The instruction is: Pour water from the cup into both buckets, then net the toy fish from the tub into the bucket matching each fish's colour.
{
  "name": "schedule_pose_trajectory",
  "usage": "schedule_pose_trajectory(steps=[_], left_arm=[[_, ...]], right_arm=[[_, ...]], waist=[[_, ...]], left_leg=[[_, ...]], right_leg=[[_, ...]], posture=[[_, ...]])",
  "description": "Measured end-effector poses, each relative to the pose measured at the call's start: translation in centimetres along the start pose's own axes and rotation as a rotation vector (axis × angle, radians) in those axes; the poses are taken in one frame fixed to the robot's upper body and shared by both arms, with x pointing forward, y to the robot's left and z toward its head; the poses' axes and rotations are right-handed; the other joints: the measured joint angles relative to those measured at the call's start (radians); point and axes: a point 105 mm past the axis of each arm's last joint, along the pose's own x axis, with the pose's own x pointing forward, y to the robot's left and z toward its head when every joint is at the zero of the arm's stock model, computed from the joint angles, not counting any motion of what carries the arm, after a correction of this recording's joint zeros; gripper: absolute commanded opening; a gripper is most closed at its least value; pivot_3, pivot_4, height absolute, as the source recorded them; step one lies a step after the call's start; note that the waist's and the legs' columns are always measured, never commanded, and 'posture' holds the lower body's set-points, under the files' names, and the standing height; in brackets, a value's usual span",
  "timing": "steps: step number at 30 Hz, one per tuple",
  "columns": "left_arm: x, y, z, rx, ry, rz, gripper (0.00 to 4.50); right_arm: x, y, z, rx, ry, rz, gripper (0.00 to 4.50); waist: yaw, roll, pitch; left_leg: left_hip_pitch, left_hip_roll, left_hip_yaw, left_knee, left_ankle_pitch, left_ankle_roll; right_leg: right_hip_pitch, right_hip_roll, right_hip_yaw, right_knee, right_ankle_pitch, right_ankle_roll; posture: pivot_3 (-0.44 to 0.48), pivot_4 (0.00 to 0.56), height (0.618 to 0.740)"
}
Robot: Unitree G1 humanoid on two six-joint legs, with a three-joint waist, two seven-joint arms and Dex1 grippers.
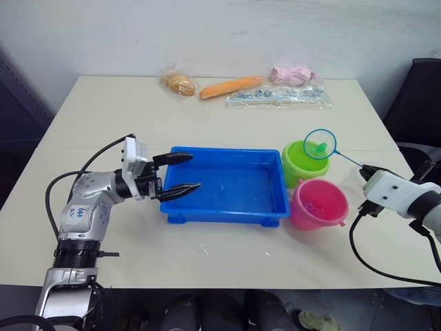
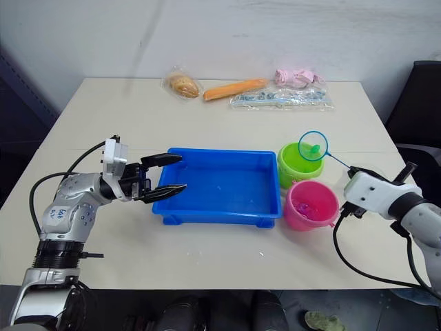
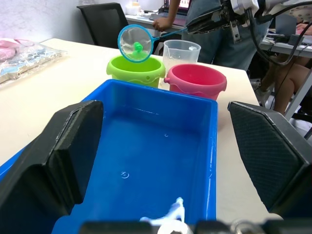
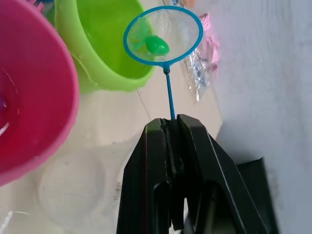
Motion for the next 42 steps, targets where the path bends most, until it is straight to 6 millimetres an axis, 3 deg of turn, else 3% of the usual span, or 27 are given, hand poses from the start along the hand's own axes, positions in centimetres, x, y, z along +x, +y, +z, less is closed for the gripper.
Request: schedule_pose_trajectory(steps=[6,8,21,29,31,34,39,42], left_arm=[[-0.2,-0.1,-0.3,-0.001,-0.005,0.006,4.41],[-0.2,-0.1,-0.4,0.004,-0.012,0.008,4.41],[0.1,-0.1,-0.6,-0.005,-0.036,0.012,4.41],[0.2,-0.1,-0.8,-0.015,-0.042,0.013,4.41],[0.2,-0.1,-0.9,-0.016,-0.041,0.014,4.41],[0.2,0.0,-0.9,-0.018,-0.041,0.015,4.41],[-0.5,-0.3,-0.7,-0.016,-0.024,-0.02,4.41],[-1.4,-0.5,0.0,-0.001,-0.028,-0.044,4.41]], right_arm=[[0.2,-0.1,0.6,-0.305,-0.037,-0.064,0.0],[0.2,1.2,0.4,-0.462,-0.04,-0.059,0.0],[-0.2,0.8,-0.8,-0.695,-0.042,-0.208,0.0],[0.2,2.1,-1.7,-0.664,-0.015,-0.195,0.0],[0.3,2.0,-1.5,-0.629,-0.024,-0.213,0.0],[0.3,1.6,-0.9,-0.415,-0.067,-0.252,0.0],[0.2,0.1,2.5,-0.012,-0.24,-0.268,0.0],[0.0,-0.2,4.9,0.284,-0.362,-0.152,0.0]], waist=[[-0.001,0.0,0.0],[0.001,0.0,0.0],[-0.003,0.0,0.0],[-0.003,0.0,0.0],[-0.003,0.0,0.0],[-0.003,0.0,0.0],[-0.005,0.0,0.0],[-0.003,0.0,0.0]], left_leg=[[0.0,0.0,0.0,0.0,0.0,-0.001],[0.0,0.001,0.0,0.0,0.001,-0.001],[0.001,0.001,0.0,0.0,0.001,-0.002],[0.001,0.002,0.0,0.0,0.002,-0.003],[0.001,0.002,0.0,0.0,0.002,-0.003],[0.001,0.002,-0.001,0.0,0.002,-0.002],[0.001,0.003,-0.001,0.0,0.002,-0.002],[0.002,0.007,-0.002,0.0,0.002,-0.002]], right_leg=[[0.0,0.0,0.0,0.0,0.0,0.0],[0.0,0.0,0.0,0.0,0.0,0.0],[0.0,0.001,0.001,0.0,0.0,0.0],[0.0,0.002,0.001,0.001,0.0,0.0],[0.0,0.002,0.001,0.001,0.0,0.0],[0.001,0.002,0.0,0.0,0.0,0.0],[0.001,0.002,0.001,0.001,0.0,0.0],[0.001,0.002,0.0,0.001,0.0,0.0]], posture=[[0.0,0.15,0.74],[0.0,0.15,0.74],[0.0,0.15,0.74],[0.0,0.15,0.74],[0.0,0.15,0.74],[0.0,0.15,0.74],[0.0,0.15,0.74],[0.0,0.15,0.74]])
